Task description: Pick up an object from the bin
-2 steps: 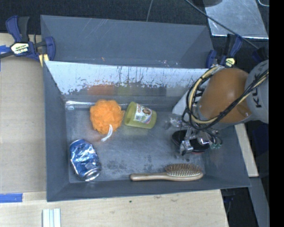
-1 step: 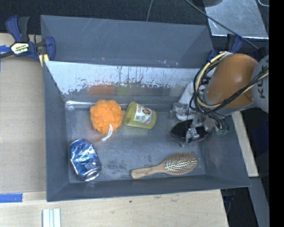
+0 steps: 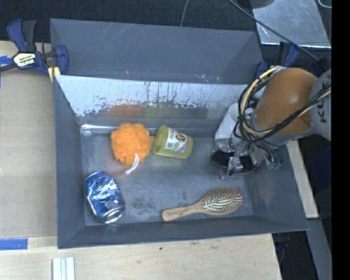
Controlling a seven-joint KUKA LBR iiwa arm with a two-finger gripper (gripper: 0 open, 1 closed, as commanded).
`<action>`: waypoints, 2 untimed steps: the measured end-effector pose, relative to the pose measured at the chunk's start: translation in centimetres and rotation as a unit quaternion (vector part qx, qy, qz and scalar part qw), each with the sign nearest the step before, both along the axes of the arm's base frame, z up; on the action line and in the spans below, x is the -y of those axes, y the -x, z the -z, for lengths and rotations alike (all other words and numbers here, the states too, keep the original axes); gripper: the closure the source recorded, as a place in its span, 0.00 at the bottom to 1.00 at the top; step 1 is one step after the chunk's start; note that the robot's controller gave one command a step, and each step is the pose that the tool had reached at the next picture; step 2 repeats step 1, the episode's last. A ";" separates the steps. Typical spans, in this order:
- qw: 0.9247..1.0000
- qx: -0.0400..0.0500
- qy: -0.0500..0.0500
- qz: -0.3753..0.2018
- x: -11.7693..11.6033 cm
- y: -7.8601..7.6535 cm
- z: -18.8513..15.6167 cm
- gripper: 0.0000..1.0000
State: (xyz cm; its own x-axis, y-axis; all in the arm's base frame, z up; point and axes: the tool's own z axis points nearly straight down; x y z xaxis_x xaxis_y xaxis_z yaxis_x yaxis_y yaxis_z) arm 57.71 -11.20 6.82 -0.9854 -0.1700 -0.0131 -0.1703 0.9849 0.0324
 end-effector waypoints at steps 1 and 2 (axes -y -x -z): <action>1.000 0.006 0.001 -0.002 1.7 -1.9 -14.8 1.00; 1.000 0.006 0.001 -0.002 1.7 -1.9 -14.8 1.00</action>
Offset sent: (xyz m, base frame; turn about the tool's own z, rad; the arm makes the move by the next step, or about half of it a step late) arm 0.0169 -0.0154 0.1431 -0.0067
